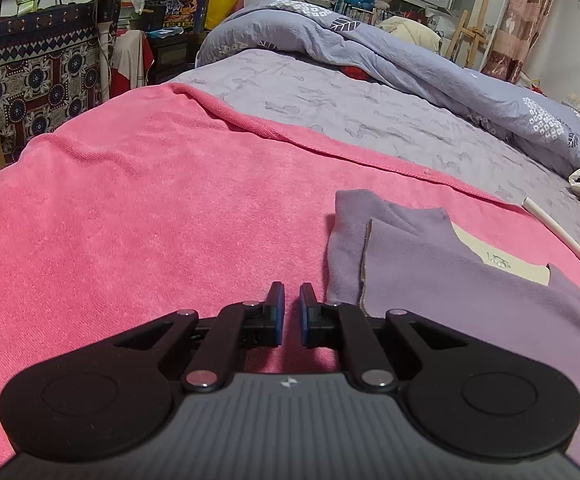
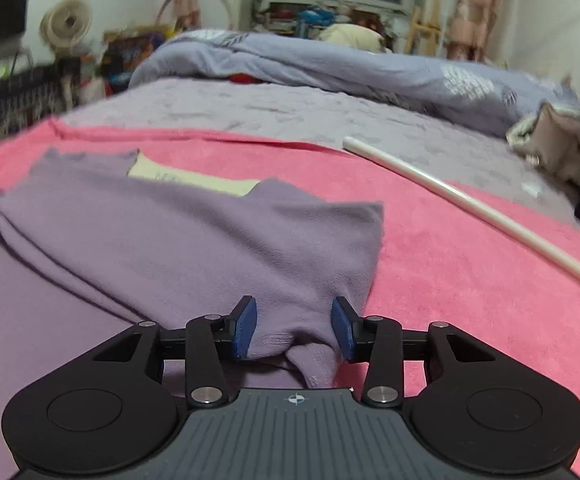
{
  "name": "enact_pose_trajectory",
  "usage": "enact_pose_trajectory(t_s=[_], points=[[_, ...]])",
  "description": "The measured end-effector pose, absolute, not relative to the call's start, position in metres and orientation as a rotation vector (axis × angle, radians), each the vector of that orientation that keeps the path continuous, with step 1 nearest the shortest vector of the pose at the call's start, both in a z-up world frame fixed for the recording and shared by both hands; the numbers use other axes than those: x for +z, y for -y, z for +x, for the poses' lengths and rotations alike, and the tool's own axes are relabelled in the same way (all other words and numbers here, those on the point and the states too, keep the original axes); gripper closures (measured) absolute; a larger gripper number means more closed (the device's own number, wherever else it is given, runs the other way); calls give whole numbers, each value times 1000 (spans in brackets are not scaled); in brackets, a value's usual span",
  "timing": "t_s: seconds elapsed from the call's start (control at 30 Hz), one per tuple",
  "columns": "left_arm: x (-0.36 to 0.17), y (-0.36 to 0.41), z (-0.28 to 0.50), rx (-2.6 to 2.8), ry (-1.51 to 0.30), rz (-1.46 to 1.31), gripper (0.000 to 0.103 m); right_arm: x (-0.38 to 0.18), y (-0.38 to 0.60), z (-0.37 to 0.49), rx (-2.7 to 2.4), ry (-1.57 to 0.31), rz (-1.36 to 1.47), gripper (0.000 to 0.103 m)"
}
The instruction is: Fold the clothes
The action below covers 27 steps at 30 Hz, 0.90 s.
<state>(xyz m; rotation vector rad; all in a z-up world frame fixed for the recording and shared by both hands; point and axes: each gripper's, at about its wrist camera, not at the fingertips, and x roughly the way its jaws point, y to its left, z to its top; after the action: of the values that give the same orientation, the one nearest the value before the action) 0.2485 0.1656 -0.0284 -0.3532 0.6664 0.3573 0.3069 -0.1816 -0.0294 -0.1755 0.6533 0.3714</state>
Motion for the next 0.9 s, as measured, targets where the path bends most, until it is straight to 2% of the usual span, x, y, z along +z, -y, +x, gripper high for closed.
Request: enact_pose_trajectory(t_s=[0.07, 0.13, 0.17, 0.2, 0.3, 0.43, 0.5, 0.53, 0.67, 0.77, 0.9], points=[[-28, -166, 248, 356, -667, -353, 91, -26, 184, 299, 386, -645, -182, 60], [-28, -166, 248, 357, -669, -347, 90, -28, 185, 294, 374, -644, -218, 52], [-28, -166, 249, 357, -669, -342, 90, -35, 188, 296, 335, -656, -238, 35], [-28, -165, 249, 358, -670, -337, 90, -36, 197, 299, 324, -668, -176, 30], [-27, -165, 247, 354, -672, -320, 88, -33, 217, 302, 316, -705, -22, 31], [-25, -168, 235, 364, -670, -298, 88, -29, 217, 284, 324, -675, -94, 31], [-24, -171, 229, 382, -663, -294, 86, -27, 199, 285, 360, -677, -107, 34], [-24, -172, 228, 393, -659, -295, 84, -27, 186, 288, 385, -680, -111, 35], [-20, -166, 227, 427, -637, -239, 60, -27, 135, 299, 485, -693, -127, 47], [-21, -164, 229, 420, -640, -216, 60, -27, 96, 306, 560, -701, -139, 54], [-24, -172, 231, 402, -651, -251, 58, -27, 44, 317, 661, -712, -155, 55]])
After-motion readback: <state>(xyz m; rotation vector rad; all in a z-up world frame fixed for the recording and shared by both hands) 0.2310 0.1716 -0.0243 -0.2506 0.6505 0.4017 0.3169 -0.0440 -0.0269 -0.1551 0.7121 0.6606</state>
